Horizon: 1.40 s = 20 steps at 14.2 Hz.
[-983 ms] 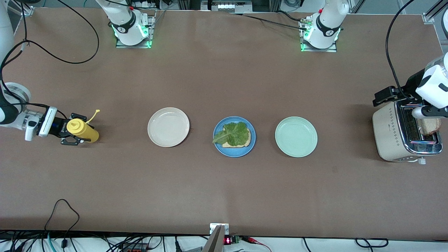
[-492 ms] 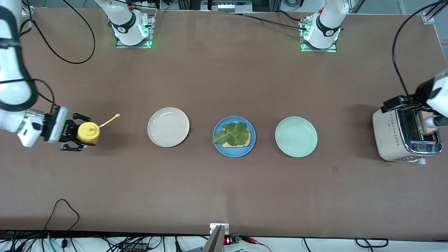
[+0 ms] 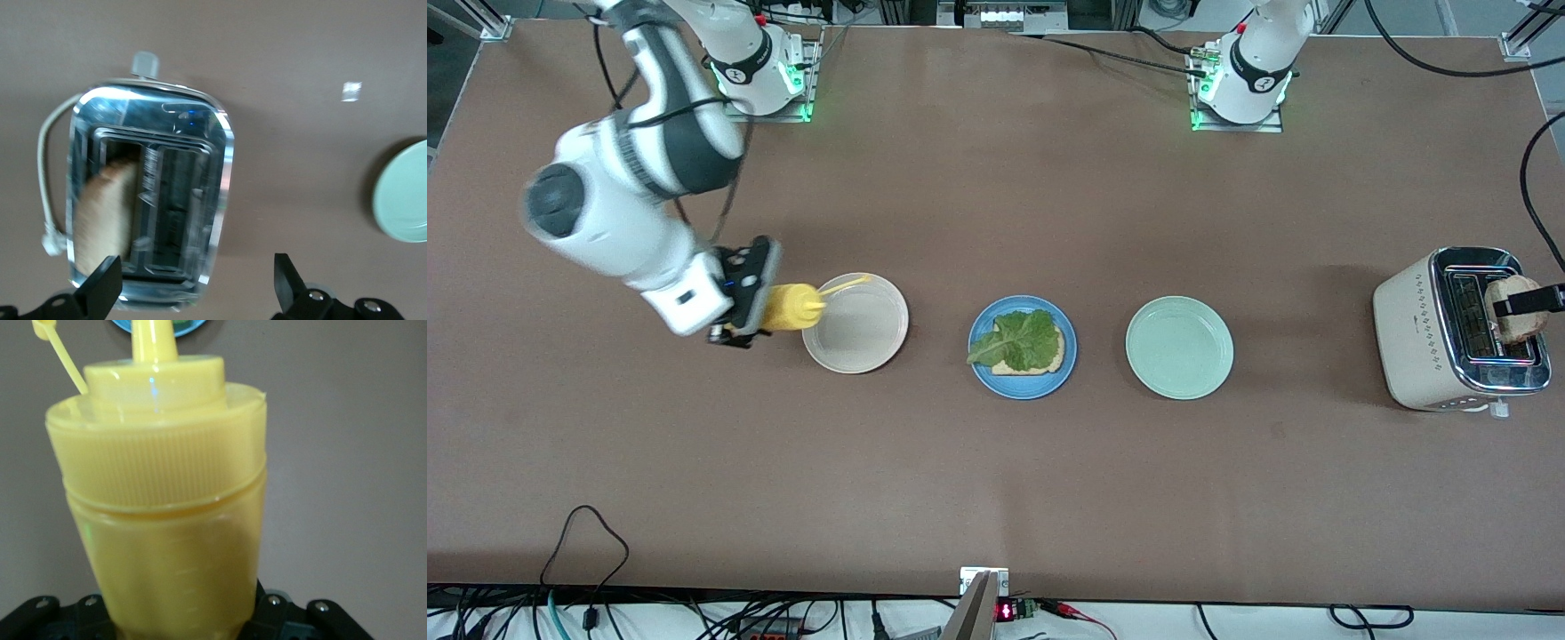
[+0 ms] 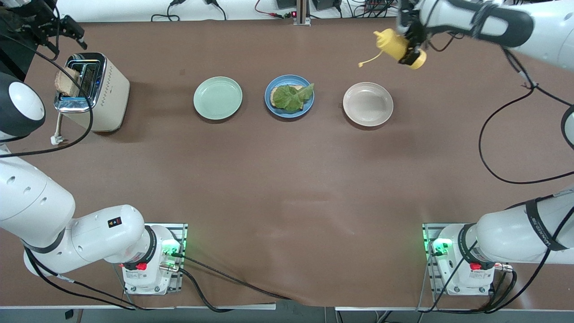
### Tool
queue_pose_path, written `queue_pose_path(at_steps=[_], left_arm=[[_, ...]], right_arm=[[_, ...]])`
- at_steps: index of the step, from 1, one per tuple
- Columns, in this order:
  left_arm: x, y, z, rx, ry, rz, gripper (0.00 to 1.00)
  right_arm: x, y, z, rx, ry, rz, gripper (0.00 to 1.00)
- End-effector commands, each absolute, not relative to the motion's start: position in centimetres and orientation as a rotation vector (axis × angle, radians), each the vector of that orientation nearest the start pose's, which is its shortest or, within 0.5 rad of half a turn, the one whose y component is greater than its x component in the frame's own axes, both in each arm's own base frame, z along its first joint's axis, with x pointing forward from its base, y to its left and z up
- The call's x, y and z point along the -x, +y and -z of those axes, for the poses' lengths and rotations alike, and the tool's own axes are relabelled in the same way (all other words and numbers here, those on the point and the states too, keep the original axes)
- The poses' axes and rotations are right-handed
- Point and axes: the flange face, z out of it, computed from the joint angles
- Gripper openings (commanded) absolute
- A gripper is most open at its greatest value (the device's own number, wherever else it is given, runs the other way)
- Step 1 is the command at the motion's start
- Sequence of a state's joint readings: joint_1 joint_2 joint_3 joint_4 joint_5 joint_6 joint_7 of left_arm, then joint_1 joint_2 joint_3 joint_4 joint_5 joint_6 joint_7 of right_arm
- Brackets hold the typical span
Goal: Make sandwich in blue plate with both arms
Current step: 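Lift the mustard bottle with the right gripper and carry it toward the blue plate, then tilt the mustard over the lettuce while the left gripper grasps toaster bread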
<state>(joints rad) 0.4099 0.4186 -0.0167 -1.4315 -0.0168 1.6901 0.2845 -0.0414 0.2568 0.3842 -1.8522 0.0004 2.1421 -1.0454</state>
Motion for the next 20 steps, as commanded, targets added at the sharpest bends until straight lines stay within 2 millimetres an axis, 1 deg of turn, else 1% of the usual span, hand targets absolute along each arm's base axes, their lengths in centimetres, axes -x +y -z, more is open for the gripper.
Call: queue_pose_path(at_steps=[1,2,3,4,5,6,8,9,10,11,12,13,14,15,16,18,20], left_arm=[[-62.8,27.9,-42.7,3.156,0.13,-0.187,1.0],[-62.8,28.0,-42.5,3.137,0.18,-0.188,1.0],[-62.8,28.2,-42.5,3.127,0.201,-0.195,1.0],[-62.5,28.8,-42.4,3.112,0.204,-0.211,1.0],[-61.8,30.0,-42.2,3.109,0.181,-0.223,1.0],[-61.1,31.5,-41.3,3.127,0.159,-0.238,1.0],[-60.9,32.1,-39.6,3.145,0.214,-0.272,1.0],[-60.5,32.6,-38.5,3.158,0.21,-0.303,0.93],[-60.3,32.5,-37.7,3.164,0.209,-0.327,0.88],[-60.1,32.4,-37.1,3.17,0.195,-0.343,0.84],[-59.9,32.2,-36.5,3.176,0.194,-0.362,0.77],[-59.8,32.1,-36.1,3.179,0.187,-0.375,0.71],[-59.6,32.1,-35.9,3.18,0.174,-0.388,0.62],[-59.5,32.0,-35.8,3.184,0.149,-0.411,0.45],[-59.2,31.9,-35.8,3.188,0.13,-0.436,0.32],[-59.1,31.9,-35.7,3.191,0.125,-0.452,0.14],[-58.9,31.9,-35.9,3.193,0.147,-0.461,0.02]], right_arm=[[-56.3,25.0,-40.0,2.527,-1.976,0.081,0.0],[-55.5,27.1,-39.5,2.535,-2.013,0.069,0.0],[-54.6,29.1,-38.3,2.528,-2.041,0.043,0.0],[-54.0,30.4,-37.7,2.536,-2.039,0.033,0.0],[-53.1,32.2,-36.7,2.543,-2.045,0.017,0.0],[-52.4,33.8,-35.5,2.561,-2.068,0.001,0.0],[-50.7,36.9,-32.7,2.601,-2.112,-0.012,0.0],[-49.0,39.8,-30.4,2.616,-2.179,-0.007,0.01],[-48.8,40.6,-29.3,2.644,-2.181,-0.001,0.01],[-48.4,41.1,-28.4,2.648,-2.183,-0.009,0.01],[-47.9,41.9,-27.8,2.629,-2.203,-0.017,0.01],[-48.2,42.2,-27.4,2.626,-2.2,-0.024,0.01],[-48.3,42.2,-27.3,2.625,-2.197,-0.024,0.01],[-48.4,42.2,-27.2,2.627,-2.194,-0.025,0.01],[-48.5,42.2,-27.0,2.626,-2.193,-0.03,0.01],[-49.3,41.7,-26.9,2.643,-2.174,-0.027,0.01],[-49.7,41.5,-27.0,2.652,-2.156,-0.026,0.01]])
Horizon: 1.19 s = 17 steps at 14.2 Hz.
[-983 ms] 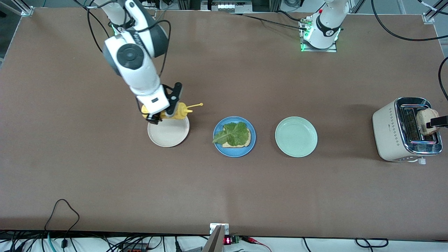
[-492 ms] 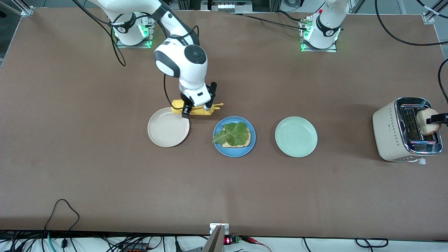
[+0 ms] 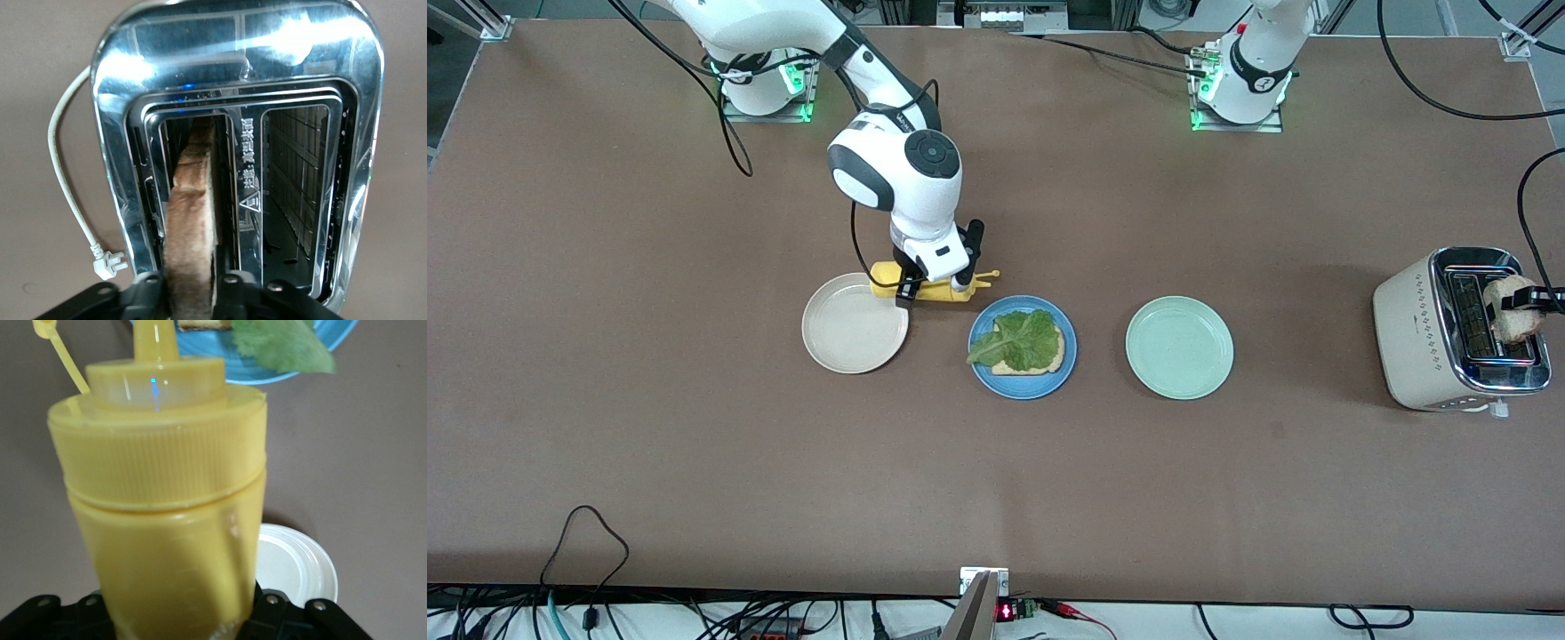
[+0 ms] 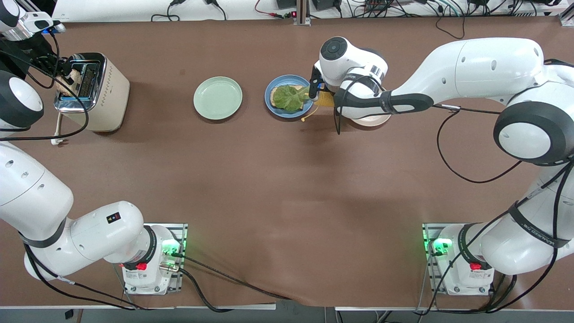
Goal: Make sandwich in blue plate with both arms
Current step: 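Tilt the mustard over the lettuce while the left gripper grasps toaster bread, then carry the bread to the blue plate while the right gripper returns the mustard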
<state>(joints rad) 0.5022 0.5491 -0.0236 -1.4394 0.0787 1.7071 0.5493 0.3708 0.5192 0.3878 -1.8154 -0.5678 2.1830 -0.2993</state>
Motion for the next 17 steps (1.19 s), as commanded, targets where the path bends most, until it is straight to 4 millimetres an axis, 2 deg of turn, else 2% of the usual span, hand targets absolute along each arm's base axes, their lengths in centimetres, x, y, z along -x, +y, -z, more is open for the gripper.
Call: queue_pose_path(at_steps=[1,3,5,6,7,8,9,11,12,13,15,17], left_arm=[[-58.9,32.1,-36.2,3.192,0.154,-0.459,0.01],[-58.8,32.2,-38.1,3.193,0.186,-0.439,0.01],[-58.9,31.2,-43.5,3.198,0.195,-0.39,0.01],[-59.0,30.1,-46.0,3.234,0.206,-0.401,0.01],[-59.4,28.9,-49.5,3.257,0.232,-0.379,0.01],[-60.0,26.5,-52.9,3.271,0.295,-0.354,0.01],[-60.7,23.7,-54.8,3.272,0.375,-0.345,0.01],[-62.1,17.8,-56.3,3.266,0.485,-0.323,0.01],[-62.6,14.1,-55.9,3.275,0.49,-0.363,0.01],[-63.0,11.1,-54.5,3.318,0.486,-0.417,0.01],[-63.5,6.6,-51.0,3.494,0.421,-0.518,0.01],[-64.1,1.1,-47.4,3.599,0.369,-0.599,0.01]], right_arm=[[-50.0,41.3,-27.3,2.662,-2.135,-0.023,0.01],[-50.2,41.1,-27.4,2.676,-2.078,-0.036,0.01],[-50.9,40.4,-27.2,2.7,-1.966,-0.068,0.01],[-50.9,40.4,-27.2,2.701,-1.943,-0.075,0.01],[-51.0,40.4,-27.2,2.705,-1.92,-0.077,0.01],[-51.0,40.4,-27.2,2.705,-1.919,-0.077,0.01],[-51.1,40.3,-27.4,2.706,-1.919,-0.073,0.01],[-52.3,38.7,-28.9,2.741,-1.874,-0.053,0.01],[-53.2,37.1,-30.1,2.775,-1.817,-0.055,0.01],[-54.1,35.4,-31.7,2.8,-1.737,-0.054,0.01],[-55.4,32.2,-35.2,2.807,-1.675,-0.014,0.01],[-56.9,27.5,-38.1,2.784,-1.634,-0.008,0.01]])
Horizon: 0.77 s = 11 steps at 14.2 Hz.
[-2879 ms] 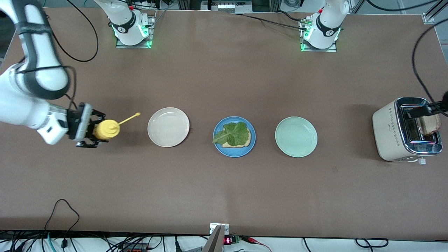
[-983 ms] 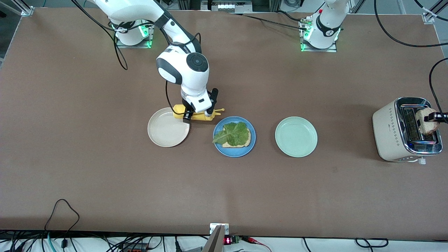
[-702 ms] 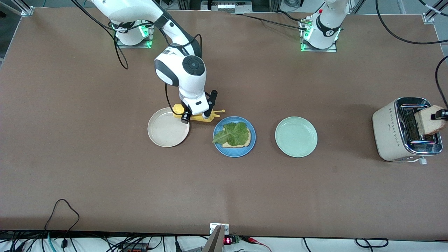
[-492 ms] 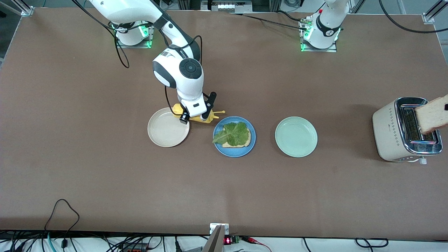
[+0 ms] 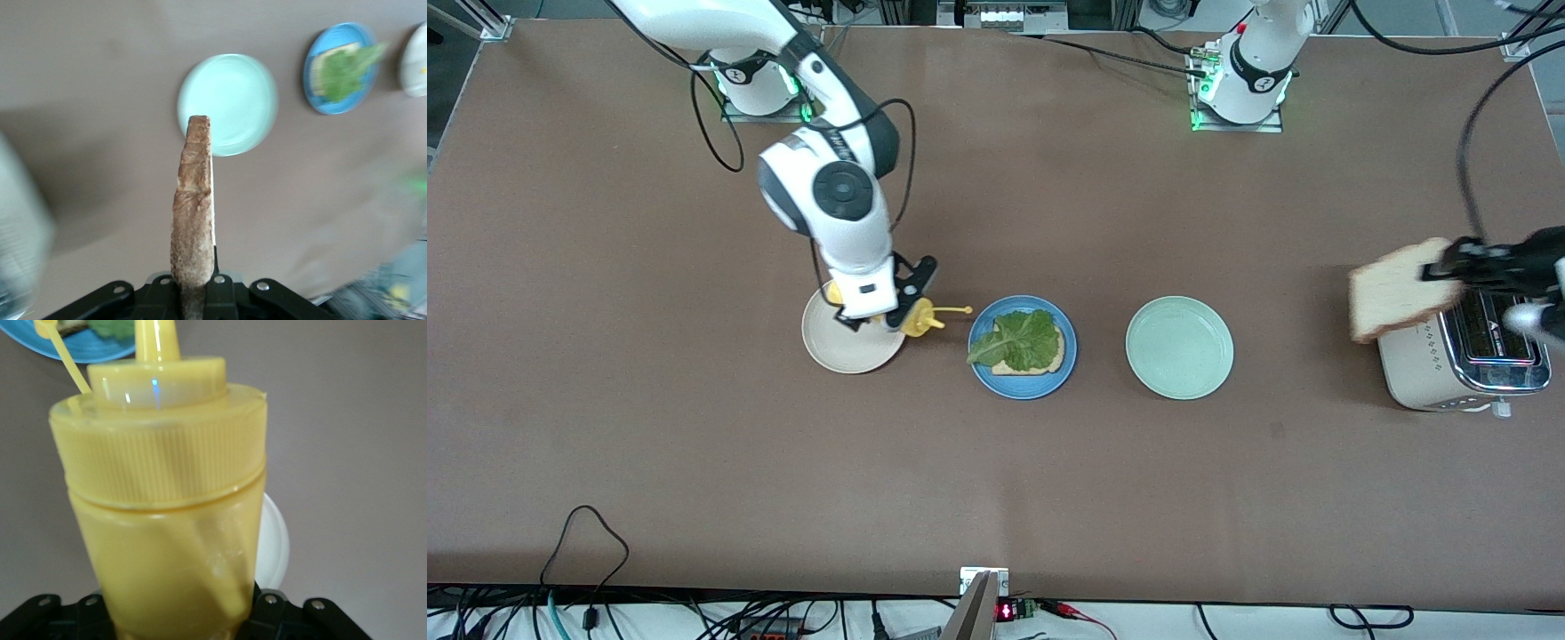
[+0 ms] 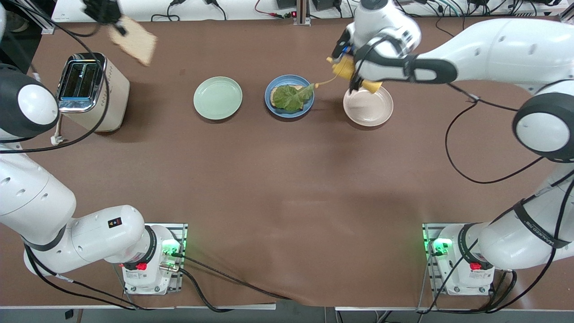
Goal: Make sandwich in blue plate with both arms
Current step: 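Carry the bread to the blue plate while the right gripper returns the mustard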
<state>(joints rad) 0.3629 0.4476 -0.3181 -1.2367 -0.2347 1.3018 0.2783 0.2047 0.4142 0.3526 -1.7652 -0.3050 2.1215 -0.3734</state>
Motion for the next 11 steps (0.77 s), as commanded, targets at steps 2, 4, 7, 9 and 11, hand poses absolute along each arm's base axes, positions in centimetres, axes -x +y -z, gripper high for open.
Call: queue_pose_path(at_steps=[2,4,7,9,11], left_arm=[[-64.5,-4.3,-44.7,3.665,0.32,-0.594,0.01],[-64.0,-10.8,-41.8,3.746,0.207,-0.609,0.02],[-62.5,-20.6,-36.5,3.854,0.028,-0.536,0.02],[-61.2,-26.1,-33.3,3.904,-0.061,-0.474,0.02],[-60.5,-29.1,-30.5,3.936,-0.172,-0.479,0.02]], right_arm=[[-57.7,23.4,-40.8,2.691,-1.659,0.037,0.01],[-58.4,18.2,-42.6,2.583,-1.698,0.068,0.01],[-59.4,9.9,-43.6,2.367,-1.781,0.137,0.01],[-59.7,4.7,-43.0,2.221,-1.792,0.215,0.01],[-59.4,0.3,-41.7,2.099,-1.795,0.308,0.01]])
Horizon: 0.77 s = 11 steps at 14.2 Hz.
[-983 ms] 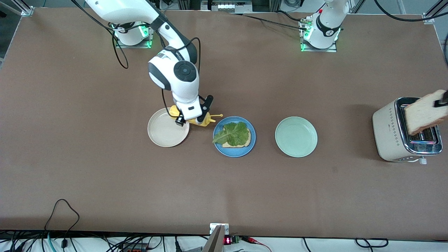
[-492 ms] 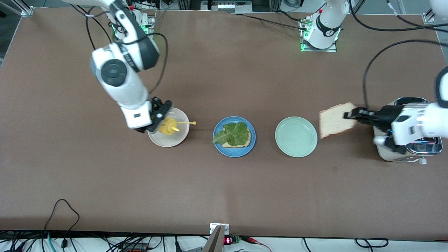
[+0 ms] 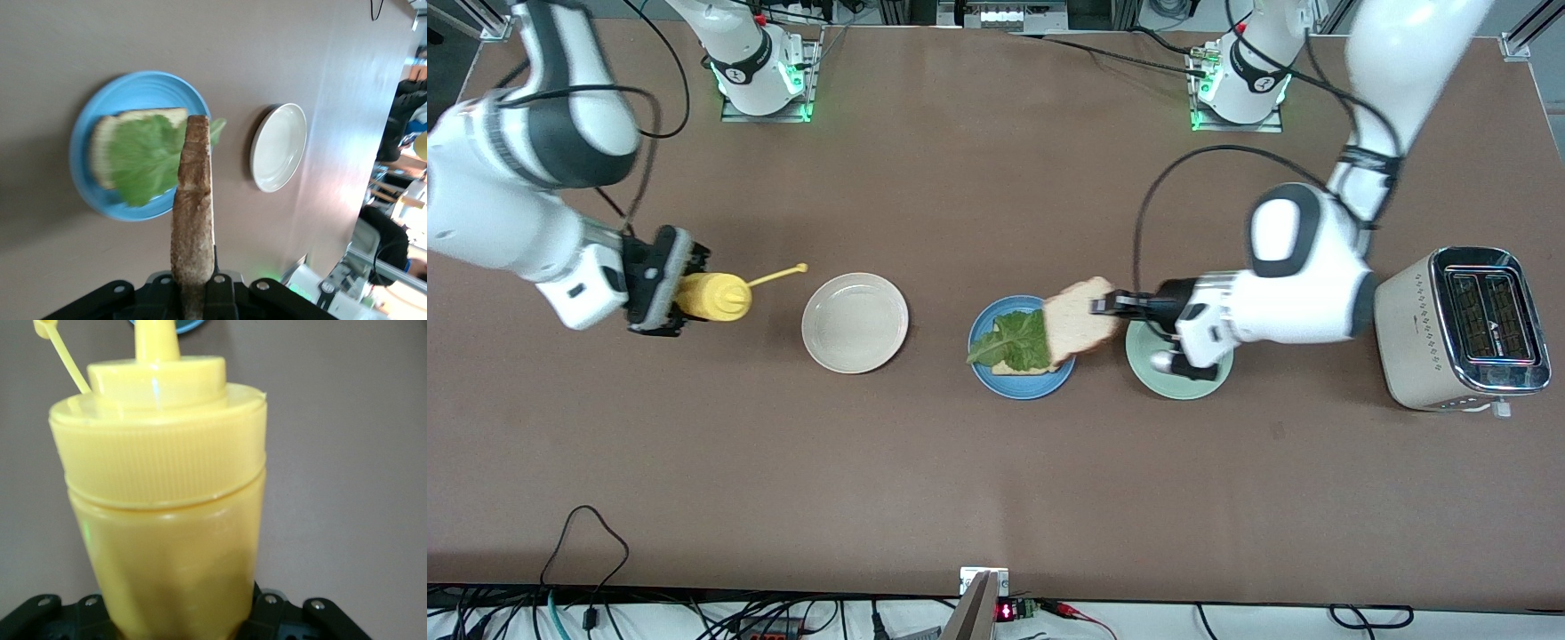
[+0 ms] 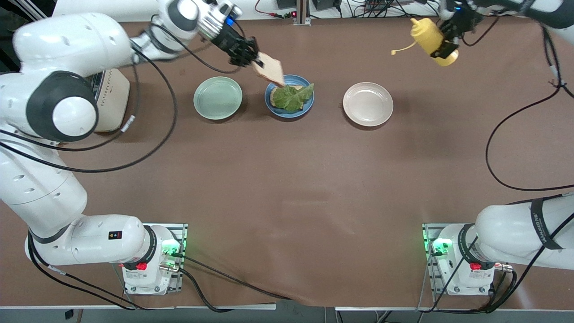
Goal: Make sandwich in blue plate with both arms
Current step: 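Carry the bread to the blue plate while the right gripper returns the mustard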
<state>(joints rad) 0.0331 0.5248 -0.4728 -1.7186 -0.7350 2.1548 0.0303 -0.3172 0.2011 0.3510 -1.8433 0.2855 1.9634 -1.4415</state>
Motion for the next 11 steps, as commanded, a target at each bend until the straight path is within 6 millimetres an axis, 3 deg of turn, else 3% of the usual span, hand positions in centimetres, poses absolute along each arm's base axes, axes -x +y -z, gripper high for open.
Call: queue_pose_path(at_steps=[1,5,8,11], left_arm=[[-60.0,-30.5,-29.8,-2.296,0.11,0.263,0.02],[-59.0,-33.7,-28.2,-2.247,0.187,0.213,0.02],[-59.0,-33.7,-24.9,-2.249,0.146,0.21,0.04],[-58.7,-33.8,-22.7,-2.25,0.137,0.234,0.06]], right_arm=[[-59.2,-1.8,-40.9,2.035,-1.782,0.363,0.01],[-57.5,-9.1,-35.5,1.826,-1.712,0.577,0.01],[-55.9,-13.7,-30.2,1.677,-1.625,0.734,0.01],[-55.0,-16.2,-25.3,1.584,-1.59,0.837,0.01]])
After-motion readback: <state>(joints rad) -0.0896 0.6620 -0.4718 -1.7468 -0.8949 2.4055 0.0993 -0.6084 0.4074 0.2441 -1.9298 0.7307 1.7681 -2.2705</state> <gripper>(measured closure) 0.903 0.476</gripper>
